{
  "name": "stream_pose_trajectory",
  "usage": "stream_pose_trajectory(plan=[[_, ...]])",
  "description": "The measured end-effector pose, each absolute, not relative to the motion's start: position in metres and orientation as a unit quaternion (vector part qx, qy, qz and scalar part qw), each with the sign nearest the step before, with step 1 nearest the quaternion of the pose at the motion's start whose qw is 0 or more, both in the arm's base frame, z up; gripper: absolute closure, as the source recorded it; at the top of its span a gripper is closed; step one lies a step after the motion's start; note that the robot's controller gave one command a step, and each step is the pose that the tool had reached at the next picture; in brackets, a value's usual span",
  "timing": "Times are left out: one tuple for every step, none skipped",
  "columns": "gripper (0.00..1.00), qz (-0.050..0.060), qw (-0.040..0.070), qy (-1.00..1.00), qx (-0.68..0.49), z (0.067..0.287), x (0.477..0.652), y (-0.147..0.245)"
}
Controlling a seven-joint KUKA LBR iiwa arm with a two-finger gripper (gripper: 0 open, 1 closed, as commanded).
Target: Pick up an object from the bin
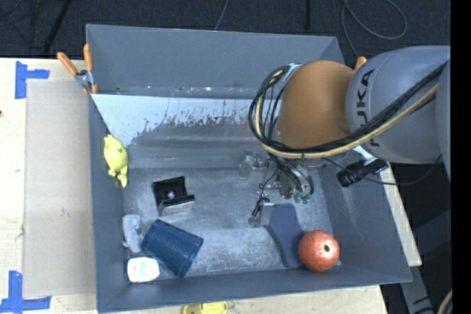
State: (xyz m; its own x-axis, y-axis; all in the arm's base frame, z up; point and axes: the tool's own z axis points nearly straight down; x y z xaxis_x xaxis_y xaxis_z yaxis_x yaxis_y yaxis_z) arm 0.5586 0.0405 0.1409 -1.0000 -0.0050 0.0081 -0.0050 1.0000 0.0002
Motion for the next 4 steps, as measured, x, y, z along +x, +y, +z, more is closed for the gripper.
stream_pose_trajectory(plan=[[0.0, 0.0, 0.0, -1.0, 0.002, 0.146, 0.56, 0.04], [0.0, 0.001, -0.003, -1.0, 0.004, 0.116, 0.567, 0.081], [0.0, 0.0, 0.006, -1.0, 0.029, 0.14, 0.558, 0.103], [0.0, 0.0, -0.001, -0.999, -0.034, 0.185, 0.568, 0.131]])
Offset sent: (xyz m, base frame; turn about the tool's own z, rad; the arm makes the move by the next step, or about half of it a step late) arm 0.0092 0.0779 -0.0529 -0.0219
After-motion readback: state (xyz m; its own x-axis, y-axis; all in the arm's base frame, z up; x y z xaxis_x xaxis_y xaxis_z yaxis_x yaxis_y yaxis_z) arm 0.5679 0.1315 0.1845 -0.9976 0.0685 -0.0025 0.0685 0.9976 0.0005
